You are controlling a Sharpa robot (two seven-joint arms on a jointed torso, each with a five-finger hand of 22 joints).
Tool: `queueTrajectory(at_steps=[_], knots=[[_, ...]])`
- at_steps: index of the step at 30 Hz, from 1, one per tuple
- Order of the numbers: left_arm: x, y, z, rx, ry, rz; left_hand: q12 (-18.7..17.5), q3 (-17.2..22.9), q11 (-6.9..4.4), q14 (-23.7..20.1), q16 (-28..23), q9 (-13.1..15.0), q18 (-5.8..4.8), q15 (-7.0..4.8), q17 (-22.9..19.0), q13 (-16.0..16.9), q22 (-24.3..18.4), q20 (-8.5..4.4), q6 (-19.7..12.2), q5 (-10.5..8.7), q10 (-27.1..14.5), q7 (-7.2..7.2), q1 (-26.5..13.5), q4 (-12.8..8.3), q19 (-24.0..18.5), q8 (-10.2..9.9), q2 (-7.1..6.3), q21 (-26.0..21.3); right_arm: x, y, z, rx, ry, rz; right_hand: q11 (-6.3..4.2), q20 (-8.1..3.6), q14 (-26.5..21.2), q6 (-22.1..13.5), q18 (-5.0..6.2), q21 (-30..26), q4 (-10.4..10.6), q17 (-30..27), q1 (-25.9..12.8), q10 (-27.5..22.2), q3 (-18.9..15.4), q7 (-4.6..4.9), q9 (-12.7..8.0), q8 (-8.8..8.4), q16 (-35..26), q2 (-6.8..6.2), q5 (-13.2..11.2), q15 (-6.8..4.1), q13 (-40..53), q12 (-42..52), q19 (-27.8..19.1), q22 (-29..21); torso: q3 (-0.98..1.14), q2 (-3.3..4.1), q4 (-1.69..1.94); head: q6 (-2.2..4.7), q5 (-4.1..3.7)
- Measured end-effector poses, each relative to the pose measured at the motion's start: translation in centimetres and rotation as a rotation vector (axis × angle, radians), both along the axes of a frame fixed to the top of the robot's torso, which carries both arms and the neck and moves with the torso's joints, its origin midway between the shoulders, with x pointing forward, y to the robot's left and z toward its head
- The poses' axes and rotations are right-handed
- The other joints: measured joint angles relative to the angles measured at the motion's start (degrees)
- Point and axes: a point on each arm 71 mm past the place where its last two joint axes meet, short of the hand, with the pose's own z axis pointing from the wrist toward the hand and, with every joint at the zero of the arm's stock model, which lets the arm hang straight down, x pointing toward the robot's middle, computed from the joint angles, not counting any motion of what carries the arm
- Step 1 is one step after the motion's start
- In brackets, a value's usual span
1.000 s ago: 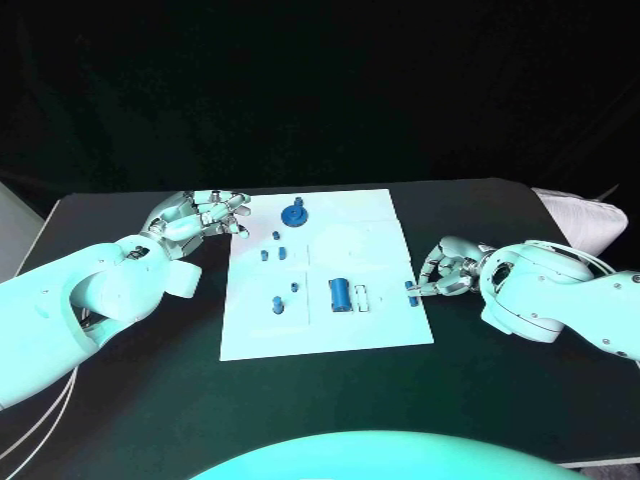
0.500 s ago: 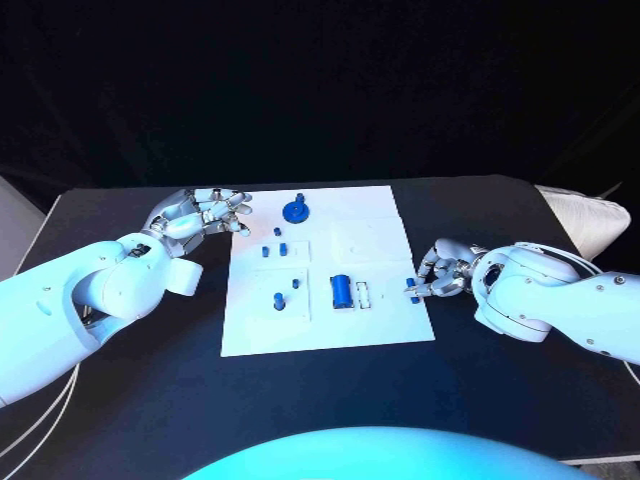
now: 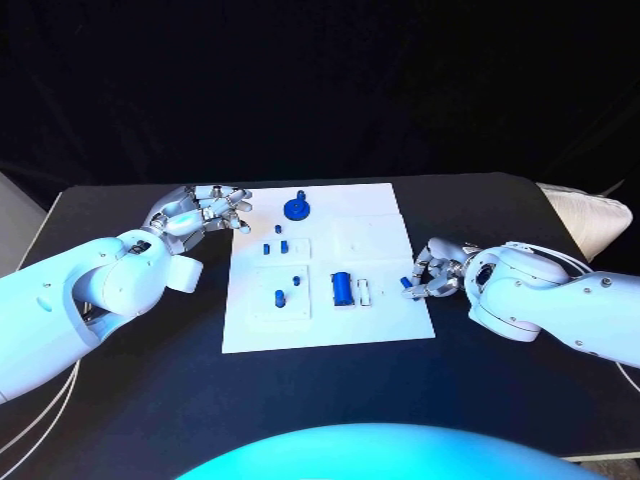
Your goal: Assemble the parts on the task board
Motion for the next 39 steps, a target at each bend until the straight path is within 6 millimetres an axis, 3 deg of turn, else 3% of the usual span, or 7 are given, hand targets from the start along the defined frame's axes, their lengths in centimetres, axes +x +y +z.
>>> queueTrajectory(at_steps=[3, 8, 10, 13, 15, 19, 39], knots=[[0.0, 0.0, 0.0, 0.001, 0.001, 0.0, 0.0, 0.0, 0.0, 0.0, 0.0, 0.0, 0.0, 0.0, 0.0, 0.0, 0.0, 0.0, 0.0, 0.0, 0.0, 0.0, 0.0, 0.0, 0.0, 0.0, 0.0, 0.0, 0.0, 0.2, 0.0, -0.008, -0.01, 0.011, 0.0, 0.0, 0.0, 0.0, 0.0, 0.0, -0.2, 0.0, 2.1, 0.0, 2.1, -0.01, 0.0, -0.62, 0.0, -0.71, 1.0, 0.0, 0.0, 0.0, 0.0, 0.0, 0.0, 0.0, 0.0, -0.1, 0.03], [0.0, 0.1, 0.0, 0.001, 0.001, 0.001, 0.0, 0.0, 0.0, 0.0, 0.0, 0.0, 0.0, 0.0, 0.0, 0.0, 0.0, 0.0, 0.0, 0.0, 0.0, 0.0, 0.0, 0.0, 0.0, 0.0, 0.0, 0.0, 0.0, 0.6, 0.1, -0.018, -0.025, 0.032, 0.01, 0.0, 0.0, -0.1, 0.0, 0.0, -0.3, 0.0, 5.6, 0.0, 6.5, 0.09, -0.3, -1.57, 0.0, -2.74, 7.4, 0.0, 0.0, 0.0, 0.0, 0.0, 0.0, -0.05, 0.0, -0.24, 0.05], [0.0, 0.1, 0.0, 0.002, 0.002, 0.001, 0.0, 0.0, 0.0, 0.0, 0.0, 0.0, 0.0, 0.0, 0.0, 0.0, 0.0, 0.0, 0.0, 0.0, 0.0, 0.0, 0.0, 0.0, 0.0, 0.2, 0.0, 0.0, 0.0, 0.8, 0.1, -0.019, -0.03, 0.04, 0.01, 0.0, 0.0, 0.1, 0.01, 0.0, 0.1, 0.0, 6.3, 0.0, 8.5, 0.38, -1.4, -2.15, 0.0, -2.86, 9.1, 0.01, 0.0, 0.0, 0.0, 0.0, -0.01, -0.07, 0.0, -0.28, 0.05], [0.0, 0.1, 0.0, 0.002, 0.002, 0.001, 0.0, 0.0, 0.0, 0.0, 0.0, 0.0, 0.0, 0.0, 0.0, 0.0, 0.0, 0.0, 0.0, 0.0, 0.0, 0.0, 0.0, 0.0, 0.0, 0.2, 0.0, 0.0, -0.1, 0.9, 0.2, -0.021, -0.036, 0.046, 0.01, 0.0, 0.0, 0.3, 0.0, 0.0, 0.4, 0.0, 6.4, 0.0, 11.3, 0.26, -1.3, -2.0, 0.0, -2.92, 11.6, 0.01, 0.0, 0.0, 0.0, 0.0, -0.03, -0.07, 0.0, -0.29, 0.04], [0.0, 0.1, 0.0, 0.002, 0.003, 0.001, 0.0, 0.0, 0.0, 0.0, 0.0, 0.0, 0.0, 0.0, 0.0, 0.0, -0.1, 0.0, 0.0, 0.0, 0.0, 0.0, 0.0, 0.0, 0.0, 0.3, 0.0, 0.0, -0.1, 0.9, 0.2, -0.02, -0.038, 0.047, 0.01, 0.0, 0.0, 0.4, 0.0, 0.0, 0.8, 0.0, 6.2, 0.0, 12.4, 0.21, -1.0, -1.97, 0.0, -3.04, 11.9, 0.01, 0.0, 0.0, 0.0, 0.0, -0.03, -0.08, -0.01, -0.29, 0.04], [0.0, 0.1, 0.0, 0.002, 0.004, 0.0, -0.2, 0.0, 0.01, 0.0, -0.2, 0.0, 0.0, 0.0, 0.0, 0.0, -0.1, 0.0, 0.0, 0.0, 0.0, 0.0, 0.0, 0.0, 0.0, 0.3, 0.0, -0.2, -0.4, 0.9, 0.2, -0.014, -0.043, 0.041, 0.01, 0.0, 0.0, 0.4, 0.01, 0.0, 0.0, 0.0, 2.2, 0.0, 14.9, 0.19, -0.9, -1.87, 0.0, -3.2, 11.9, 0.01, 0.0, 0.0, 0.0, 0.0, -0.04, -0.08, -0.01, -0.24, 0.09], [0.0, 0.0, -0.1, 0.004, 0.007, -0.001, -0.2, 0.0, 0.01, 0.0, -0.2, 0.0, 0.0, 0.0, 0.0, 0.0, -0.1, 0.0, 0.0, 0.0, 0.0, 0.0, 0.0, 0.0, 0.0, 0.3, 0.0, -0.2, -1.3, 3.7, 1.8, 0.124, -0.059, 0.028, 0.01, 0.0, 0.0, 0.4, 0.01, 0.7, 0.0, 0.0, -3.3, 0.0, 17.1, 0.2, 0.0, -1.34, 0.0, -3.98, 13.5, 0.01, 0.0, 0.0, 0.0, 0.0, -0.08, -0.07, -0.02, -0.03, 0.36]])
